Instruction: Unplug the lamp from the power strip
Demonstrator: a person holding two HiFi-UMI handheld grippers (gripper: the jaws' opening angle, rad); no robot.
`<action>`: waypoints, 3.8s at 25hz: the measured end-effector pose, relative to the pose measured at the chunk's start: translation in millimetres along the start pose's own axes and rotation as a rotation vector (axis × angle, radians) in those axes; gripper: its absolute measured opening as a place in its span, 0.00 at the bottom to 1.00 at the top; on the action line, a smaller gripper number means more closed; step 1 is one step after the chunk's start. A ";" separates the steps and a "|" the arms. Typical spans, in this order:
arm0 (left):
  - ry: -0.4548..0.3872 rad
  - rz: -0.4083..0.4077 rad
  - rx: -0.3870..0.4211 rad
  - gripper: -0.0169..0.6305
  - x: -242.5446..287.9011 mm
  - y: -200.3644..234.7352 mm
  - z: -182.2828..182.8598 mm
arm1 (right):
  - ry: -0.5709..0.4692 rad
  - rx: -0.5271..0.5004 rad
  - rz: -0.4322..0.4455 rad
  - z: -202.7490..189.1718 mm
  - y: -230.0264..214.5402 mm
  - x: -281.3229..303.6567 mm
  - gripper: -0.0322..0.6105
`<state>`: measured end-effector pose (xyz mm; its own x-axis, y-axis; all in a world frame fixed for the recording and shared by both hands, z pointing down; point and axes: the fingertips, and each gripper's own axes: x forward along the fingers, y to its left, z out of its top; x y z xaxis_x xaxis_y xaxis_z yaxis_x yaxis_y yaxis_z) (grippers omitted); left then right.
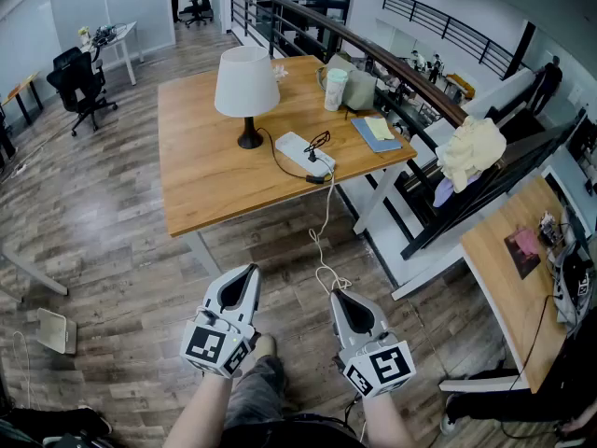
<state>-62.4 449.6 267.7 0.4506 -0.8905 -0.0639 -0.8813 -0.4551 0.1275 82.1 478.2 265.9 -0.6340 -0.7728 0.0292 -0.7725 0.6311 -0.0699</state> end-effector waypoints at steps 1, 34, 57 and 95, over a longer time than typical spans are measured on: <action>0.005 -0.009 0.004 0.02 9.9 4.6 1.2 | 0.003 0.001 -0.006 -0.6 -5.9 9.2 0.06; 0.110 -0.203 0.019 0.02 225.7 113.6 -35.3 | 0.093 0.110 -0.092 -46.2 -144.5 220.2 0.06; 0.358 -0.165 0.151 0.02 370.8 159.4 -124.4 | 0.290 0.084 0.039 -98.6 -259.3 355.8 0.06; 0.654 -0.351 0.577 0.02 433.7 166.2 -194.0 | 0.495 -0.145 0.075 -135.1 -273.8 416.4 0.16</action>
<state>14.3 -11.9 453.2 0.5401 -0.6043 0.5857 -0.5349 -0.7838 -0.3154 24.8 -7.4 431.9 -0.6020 -0.6228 0.4998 -0.6988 0.7138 0.0478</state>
